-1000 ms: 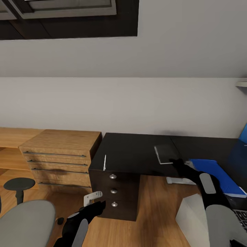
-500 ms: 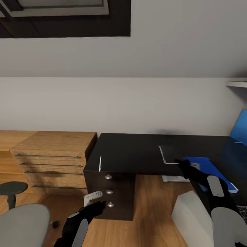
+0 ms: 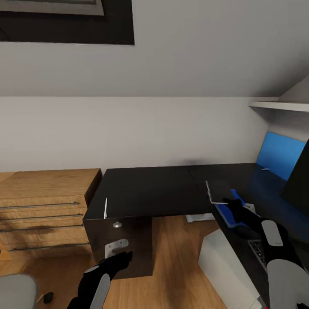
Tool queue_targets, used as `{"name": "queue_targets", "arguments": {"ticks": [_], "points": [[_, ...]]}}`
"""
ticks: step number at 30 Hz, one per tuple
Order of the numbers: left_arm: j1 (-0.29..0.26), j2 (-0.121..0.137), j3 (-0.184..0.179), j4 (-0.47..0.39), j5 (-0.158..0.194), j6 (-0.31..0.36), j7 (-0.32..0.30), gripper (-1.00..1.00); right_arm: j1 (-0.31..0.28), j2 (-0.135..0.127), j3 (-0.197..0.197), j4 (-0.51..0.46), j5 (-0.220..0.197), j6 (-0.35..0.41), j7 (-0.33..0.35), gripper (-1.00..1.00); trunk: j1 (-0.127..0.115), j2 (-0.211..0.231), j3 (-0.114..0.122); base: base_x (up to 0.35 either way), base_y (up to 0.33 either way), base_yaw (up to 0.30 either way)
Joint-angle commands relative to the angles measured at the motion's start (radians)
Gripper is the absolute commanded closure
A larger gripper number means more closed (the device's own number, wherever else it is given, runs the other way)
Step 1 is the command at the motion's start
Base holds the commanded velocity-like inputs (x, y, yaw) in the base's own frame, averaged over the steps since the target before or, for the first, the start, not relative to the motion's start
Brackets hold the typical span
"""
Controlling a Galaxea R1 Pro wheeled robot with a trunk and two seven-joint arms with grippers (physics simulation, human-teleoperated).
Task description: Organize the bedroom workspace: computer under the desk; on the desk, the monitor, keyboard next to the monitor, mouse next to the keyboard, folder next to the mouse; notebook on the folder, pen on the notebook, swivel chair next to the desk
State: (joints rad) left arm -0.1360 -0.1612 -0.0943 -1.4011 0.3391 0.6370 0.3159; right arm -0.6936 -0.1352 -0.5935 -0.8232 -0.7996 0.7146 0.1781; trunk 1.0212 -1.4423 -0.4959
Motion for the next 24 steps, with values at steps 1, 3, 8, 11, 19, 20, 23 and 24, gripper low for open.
{"name": "queue_targets", "arguments": {"ticks": [1, 3, 8, 11, 19, 20, 23, 24], "points": [[-0.001, 0.000, -0.001, -0.001, 0.011, 0.003, 0.009, -1.00, -0.001, 0.001, -0.004, 0.000, 0.001, 0.003, 0.005, 1.00, 0.000, -0.001, -0.001, 0.000, 0.000, -0.298], [-0.001, 0.000, -0.001, -0.001, 0.011, 0.003, 0.009, -1.00, -0.001, 0.001, -0.003, 0.003, 0.002, -0.013, 0.005, 1.00, 0.000, -0.001, -0.001, 0.000, 0.000, -0.297], [-0.001, 0.000, -0.001, -0.002, 0.011, 0.003, 0.009, -1.00, -0.001, 0.003, -0.002, 0.006, 0.003, -0.039, 0.007, 1.00, 0.000, -0.001, -0.001, 0.000, 0.000, -0.251], [-0.001, 0.000, -0.001, -0.002, 0.011, 0.003, 0.009, -1.00, -0.001, 0.005, -0.002, 0.007, 0.003, -0.045, 0.007, 1.00, 0.000, -0.001, -0.001, 0.000, 0.000, -0.164], [-0.001, 0.000, -0.001, -0.002, 0.010, 0.003, 0.009, -1.00, -0.001, 0.006, -0.002, 0.036, 0.003, -0.049, 0.008, 1.00, 0.000, -0.001, -0.001, 0.000, 0.000, -0.032], [-0.001, 0.000, -0.001, -0.002, 0.010, 0.003, 0.009, -1.00, -0.001, 0.006, -0.002, 0.038, 0.003, -0.049, 0.008, 1.00, 0.000, -0.001, -0.001, 0.000, 0.000, -0.005], [-0.001, 0.000, -0.001, -0.002, 0.010, 0.003, 0.009, -1.00, -0.001, 0.006, -0.002, 0.046, 0.004, -0.049, 0.009, 1.00, 0.000, -0.001, -0.001, 0.000, 0.000, -0.003], [-0.001, 0.000, -0.001, -0.002, 0.010, 0.003, 0.009, -1.00, -0.001, 0.006, -0.002, 0.047, 0.004, -0.049, 0.009, 1.00, 0.000, -0.001, -0.001, 0.000, 0.000, -0.002]]}}
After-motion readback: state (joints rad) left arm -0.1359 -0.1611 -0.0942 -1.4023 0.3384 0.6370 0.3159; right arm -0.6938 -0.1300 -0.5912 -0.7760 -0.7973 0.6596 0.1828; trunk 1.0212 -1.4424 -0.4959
